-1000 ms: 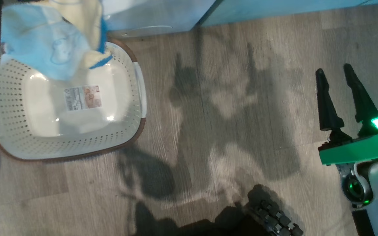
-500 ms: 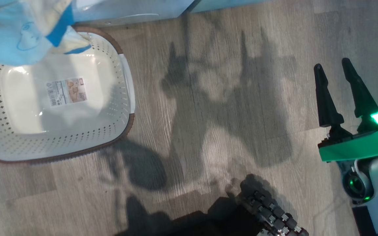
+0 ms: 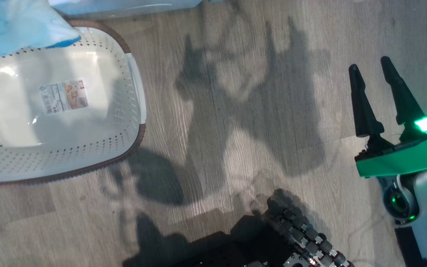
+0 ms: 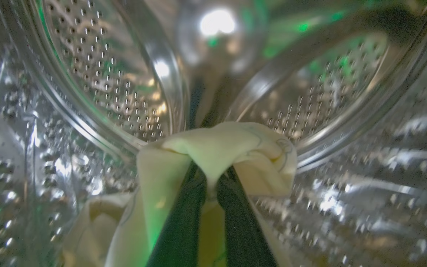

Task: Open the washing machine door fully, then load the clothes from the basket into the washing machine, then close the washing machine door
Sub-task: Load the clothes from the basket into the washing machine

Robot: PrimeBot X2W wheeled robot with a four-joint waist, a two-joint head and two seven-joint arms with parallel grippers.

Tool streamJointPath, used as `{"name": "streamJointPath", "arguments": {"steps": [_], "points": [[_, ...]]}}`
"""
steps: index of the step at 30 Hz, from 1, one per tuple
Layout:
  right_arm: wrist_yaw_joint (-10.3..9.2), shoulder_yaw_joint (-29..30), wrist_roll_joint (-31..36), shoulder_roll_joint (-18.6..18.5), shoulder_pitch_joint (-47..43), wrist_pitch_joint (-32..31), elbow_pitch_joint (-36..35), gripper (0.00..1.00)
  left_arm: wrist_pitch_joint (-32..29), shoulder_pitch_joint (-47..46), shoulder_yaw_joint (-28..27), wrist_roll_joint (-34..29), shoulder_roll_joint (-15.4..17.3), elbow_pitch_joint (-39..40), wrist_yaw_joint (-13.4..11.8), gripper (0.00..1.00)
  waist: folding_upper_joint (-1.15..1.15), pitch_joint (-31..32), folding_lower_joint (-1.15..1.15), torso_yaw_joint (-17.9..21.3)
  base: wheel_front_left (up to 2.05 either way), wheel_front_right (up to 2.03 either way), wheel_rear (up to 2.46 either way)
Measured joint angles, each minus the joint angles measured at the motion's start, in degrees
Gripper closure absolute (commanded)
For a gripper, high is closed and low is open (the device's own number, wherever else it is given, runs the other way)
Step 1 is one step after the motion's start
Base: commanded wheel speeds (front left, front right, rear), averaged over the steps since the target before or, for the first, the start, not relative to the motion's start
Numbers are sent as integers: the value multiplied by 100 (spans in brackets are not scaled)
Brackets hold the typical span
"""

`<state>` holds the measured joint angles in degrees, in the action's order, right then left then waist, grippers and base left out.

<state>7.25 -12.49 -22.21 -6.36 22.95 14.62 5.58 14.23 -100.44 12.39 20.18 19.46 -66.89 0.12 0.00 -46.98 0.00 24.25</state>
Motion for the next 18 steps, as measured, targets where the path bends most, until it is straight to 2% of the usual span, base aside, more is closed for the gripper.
{"name": "streamJointPath", "arguments": {"steps": [10,18], "points": [[0,-59,-8,99,213,0,13,0,48,91,-459,-145,107,1274,-27,100,0,-112,0,94,0,0,0],[0,-64,-8,100,213,0,32,0,48,248,-658,-307,113,1118,93,100,0,-121,0,104,0,0,0]]}}
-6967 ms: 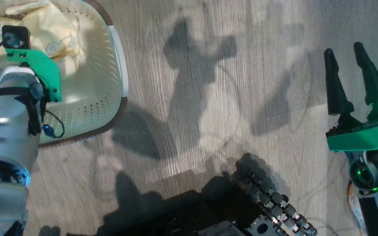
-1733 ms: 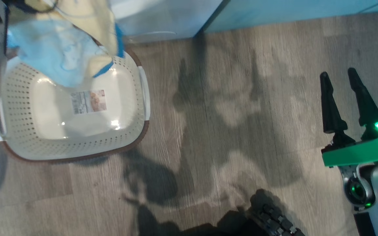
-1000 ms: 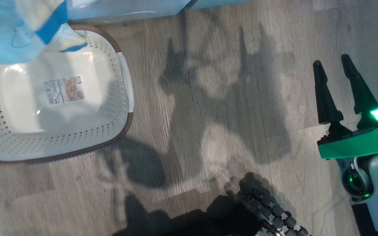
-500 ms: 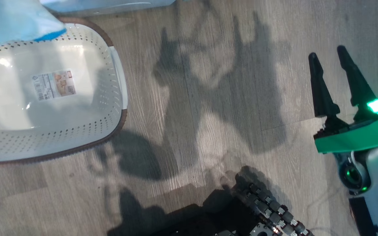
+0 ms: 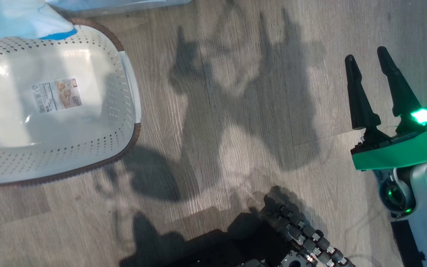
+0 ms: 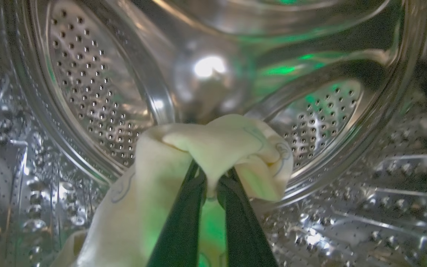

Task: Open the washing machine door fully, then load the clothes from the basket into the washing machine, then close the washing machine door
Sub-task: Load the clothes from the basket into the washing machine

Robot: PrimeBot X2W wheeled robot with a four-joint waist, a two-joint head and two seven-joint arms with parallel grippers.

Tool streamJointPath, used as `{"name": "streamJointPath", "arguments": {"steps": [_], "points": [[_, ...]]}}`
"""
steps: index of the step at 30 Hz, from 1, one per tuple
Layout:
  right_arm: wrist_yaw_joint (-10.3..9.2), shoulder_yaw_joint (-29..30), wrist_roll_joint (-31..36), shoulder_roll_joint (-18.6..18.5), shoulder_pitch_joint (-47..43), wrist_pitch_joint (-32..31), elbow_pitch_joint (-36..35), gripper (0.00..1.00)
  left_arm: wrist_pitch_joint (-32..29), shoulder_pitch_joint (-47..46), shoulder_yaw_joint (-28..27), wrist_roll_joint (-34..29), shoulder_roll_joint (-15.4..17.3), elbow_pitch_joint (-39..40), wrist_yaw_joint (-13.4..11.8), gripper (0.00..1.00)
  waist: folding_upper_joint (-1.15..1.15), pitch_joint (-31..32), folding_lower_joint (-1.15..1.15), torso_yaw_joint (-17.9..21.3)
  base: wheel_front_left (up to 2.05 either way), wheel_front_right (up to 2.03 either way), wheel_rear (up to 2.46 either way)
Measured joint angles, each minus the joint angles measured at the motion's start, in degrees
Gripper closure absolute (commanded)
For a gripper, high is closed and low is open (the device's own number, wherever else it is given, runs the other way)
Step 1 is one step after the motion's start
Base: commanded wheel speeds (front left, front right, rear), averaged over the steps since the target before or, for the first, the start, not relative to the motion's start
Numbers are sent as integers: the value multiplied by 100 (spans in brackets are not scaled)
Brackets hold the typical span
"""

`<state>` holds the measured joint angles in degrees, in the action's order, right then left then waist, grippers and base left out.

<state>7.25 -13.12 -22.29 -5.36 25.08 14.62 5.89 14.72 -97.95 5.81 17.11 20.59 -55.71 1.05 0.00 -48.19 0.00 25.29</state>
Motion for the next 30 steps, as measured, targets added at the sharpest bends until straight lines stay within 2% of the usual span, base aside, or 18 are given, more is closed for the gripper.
{"name": "streamJointPath", "arguments": {"steps": [7,8,11,13,14,15,21,30], "points": [[0,-10,0,0,1,0,7,0,1,38,10,-99,-38,-504,163,100,0,-5,0,-19,0,0,0],[0,-10,0,0,1,0,7,0,1,44,20,-99,-44,-593,188,95,0,-4,0,-23,0,0,0],[0,-10,0,0,1,0,8,0,1,48,49,-125,-67,-823,190,63,0,-1,0,-31,0,0,0],[0,-10,0,0,3,0,8,0,1,48,93,-153,-90,-1050,241,19,0,9,0,-38,0,0,0],[0,-9,0,0,3,0,8,0,1,48,144,-154,-99,-1151,253,4,0,13,0,-41,0,0,0],[0,-8,0,-1,3,0,8,0,1,48,174,-168,-110,-1240,269,0,0,17,0,-45,0,0,0],[0,20,1,-4,2,0,8,0,0,47,357,-259,-143,-1727,368,0,0,69,0,-89,0,0,0],[0,89,2,-38,-4,0,19,0,-63,302,530,-274,-320,-1867,434,0,0,247,0,-158,0,0,0]]}}
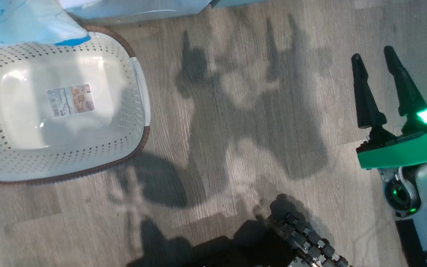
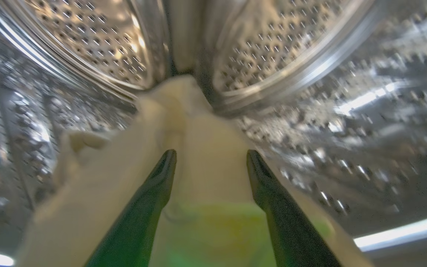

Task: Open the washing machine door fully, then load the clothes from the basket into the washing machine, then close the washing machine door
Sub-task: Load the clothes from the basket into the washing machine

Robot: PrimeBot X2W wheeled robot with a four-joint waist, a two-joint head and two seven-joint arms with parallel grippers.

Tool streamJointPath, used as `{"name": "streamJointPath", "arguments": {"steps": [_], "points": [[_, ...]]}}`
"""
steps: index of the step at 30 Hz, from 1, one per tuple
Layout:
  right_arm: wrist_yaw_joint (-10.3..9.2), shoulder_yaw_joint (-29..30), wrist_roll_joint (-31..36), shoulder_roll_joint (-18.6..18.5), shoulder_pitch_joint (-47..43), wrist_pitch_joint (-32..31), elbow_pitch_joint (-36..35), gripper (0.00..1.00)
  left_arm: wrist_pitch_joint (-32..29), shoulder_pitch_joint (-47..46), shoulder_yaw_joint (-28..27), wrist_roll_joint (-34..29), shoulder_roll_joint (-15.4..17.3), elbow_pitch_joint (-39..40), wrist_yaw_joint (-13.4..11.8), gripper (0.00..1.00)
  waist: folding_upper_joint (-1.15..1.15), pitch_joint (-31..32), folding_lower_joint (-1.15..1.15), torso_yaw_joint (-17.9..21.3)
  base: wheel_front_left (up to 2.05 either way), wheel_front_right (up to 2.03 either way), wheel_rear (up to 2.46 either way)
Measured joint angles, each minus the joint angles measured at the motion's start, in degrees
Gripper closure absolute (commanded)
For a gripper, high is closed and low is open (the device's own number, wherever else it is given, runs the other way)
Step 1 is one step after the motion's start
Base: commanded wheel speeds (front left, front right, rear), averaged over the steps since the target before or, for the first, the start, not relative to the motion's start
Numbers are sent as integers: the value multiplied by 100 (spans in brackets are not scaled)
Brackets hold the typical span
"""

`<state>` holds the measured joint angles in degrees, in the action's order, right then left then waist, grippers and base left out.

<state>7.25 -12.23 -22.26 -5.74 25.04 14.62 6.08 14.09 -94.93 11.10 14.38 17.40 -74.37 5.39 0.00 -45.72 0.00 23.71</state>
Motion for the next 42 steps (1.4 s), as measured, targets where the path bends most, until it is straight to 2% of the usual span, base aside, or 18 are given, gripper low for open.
{"name": "streamJointPath", "arguments": {"steps": [14,32,36,42], "points": [[0,137,19,-73,-276,0,32,0,-54,841,24,193,-237,-67,57,0,0,587,0,-185,0,0,0],[0,266,119,-209,-1131,0,158,0,30,2578,21,537,-363,-18,159,0,0,2014,1,-446,0,0,0],[0,291,119,-275,-1279,0,162,0,31,3041,22,565,-381,237,170,0,0,2312,1,-522,0,0,0],[0,316,131,-280,-1491,0,158,0,38,3989,-136,615,-369,1167,88,0,0,2668,1,-598,0,0,0]]}}
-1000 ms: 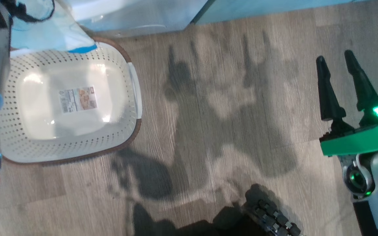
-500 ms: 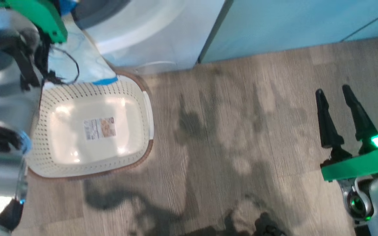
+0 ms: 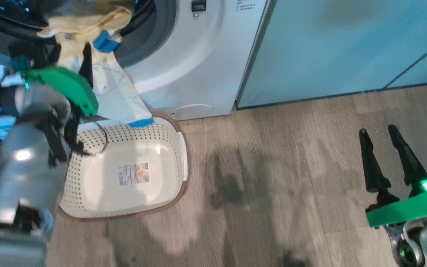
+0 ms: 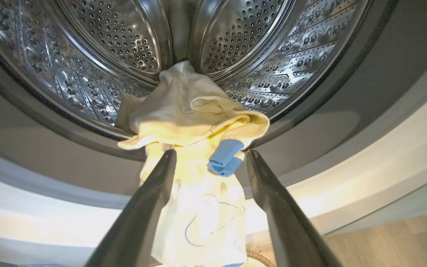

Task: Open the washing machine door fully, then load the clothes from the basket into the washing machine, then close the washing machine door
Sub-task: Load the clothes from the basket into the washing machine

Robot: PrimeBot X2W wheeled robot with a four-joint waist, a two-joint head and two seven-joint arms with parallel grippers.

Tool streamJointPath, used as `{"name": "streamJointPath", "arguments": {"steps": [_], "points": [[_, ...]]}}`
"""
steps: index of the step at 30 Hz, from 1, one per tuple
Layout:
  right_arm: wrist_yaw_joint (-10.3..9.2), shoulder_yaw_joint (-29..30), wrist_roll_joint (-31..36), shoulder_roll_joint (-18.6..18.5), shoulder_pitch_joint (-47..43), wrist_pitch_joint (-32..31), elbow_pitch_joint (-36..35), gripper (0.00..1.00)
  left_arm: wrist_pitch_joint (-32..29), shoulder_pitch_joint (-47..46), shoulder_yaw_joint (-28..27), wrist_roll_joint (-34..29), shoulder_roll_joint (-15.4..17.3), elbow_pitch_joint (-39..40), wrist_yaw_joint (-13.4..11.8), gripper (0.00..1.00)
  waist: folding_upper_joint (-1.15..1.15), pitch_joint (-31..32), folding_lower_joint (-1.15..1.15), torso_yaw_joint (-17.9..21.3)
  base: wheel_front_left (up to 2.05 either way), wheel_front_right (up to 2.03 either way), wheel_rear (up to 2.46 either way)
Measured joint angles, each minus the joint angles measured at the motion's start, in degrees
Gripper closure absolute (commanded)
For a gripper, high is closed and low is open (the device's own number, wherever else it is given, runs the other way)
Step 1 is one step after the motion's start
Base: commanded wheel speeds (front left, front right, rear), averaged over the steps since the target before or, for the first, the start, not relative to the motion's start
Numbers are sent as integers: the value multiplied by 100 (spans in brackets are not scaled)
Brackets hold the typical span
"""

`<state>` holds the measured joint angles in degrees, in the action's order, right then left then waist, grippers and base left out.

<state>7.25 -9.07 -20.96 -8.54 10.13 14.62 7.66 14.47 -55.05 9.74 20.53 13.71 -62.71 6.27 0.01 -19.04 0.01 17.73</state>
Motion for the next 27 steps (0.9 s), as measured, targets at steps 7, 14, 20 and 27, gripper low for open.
{"name": "streamJointPath", "arguments": {"steps": [7,14,20,27], "points": [[0,113,3,22,-229,0,-4,0,-1,1439,-250,-4,7,1266,-243,0,0,279,0,-91,0,0,0],[0,129,37,110,-312,0,-12,0,0,2462,-623,-31,-103,2192,-361,0,0,469,0,-150,0,0,0],[0,171,37,116,-467,0,-46,0,-1,3437,-914,-109,-323,3042,-545,0,0,563,0,-186,0,0,0],[0,197,36,155,-506,0,-86,0,0,4013,-1178,-287,-516,3833,-644,0,0,449,0,-220,0,0,0]]}}
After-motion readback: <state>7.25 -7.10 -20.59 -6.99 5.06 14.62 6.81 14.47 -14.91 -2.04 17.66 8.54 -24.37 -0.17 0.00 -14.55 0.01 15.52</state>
